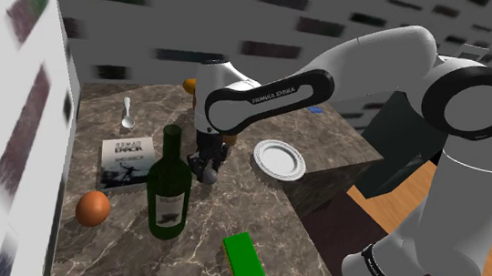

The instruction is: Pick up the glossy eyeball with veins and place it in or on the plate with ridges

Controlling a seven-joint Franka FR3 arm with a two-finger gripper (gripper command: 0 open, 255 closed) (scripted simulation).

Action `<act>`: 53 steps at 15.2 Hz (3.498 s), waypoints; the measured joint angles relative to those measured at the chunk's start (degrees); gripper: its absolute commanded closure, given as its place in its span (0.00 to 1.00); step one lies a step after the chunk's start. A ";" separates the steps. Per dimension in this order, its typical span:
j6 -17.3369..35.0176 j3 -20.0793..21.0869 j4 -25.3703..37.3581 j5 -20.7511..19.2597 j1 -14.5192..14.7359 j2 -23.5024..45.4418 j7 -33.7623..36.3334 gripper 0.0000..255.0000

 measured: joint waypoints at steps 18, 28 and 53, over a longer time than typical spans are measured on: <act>-6.97 0.62 2.79 1.18 -0.47 -4.38 0.17 1.00; -10.33 -0.28 -0.70 2.72 -3.65 -11.00 -3.94 1.00; -4.75 -11.42 -21.30 1.24 -17.19 -24.25 -28.37 1.00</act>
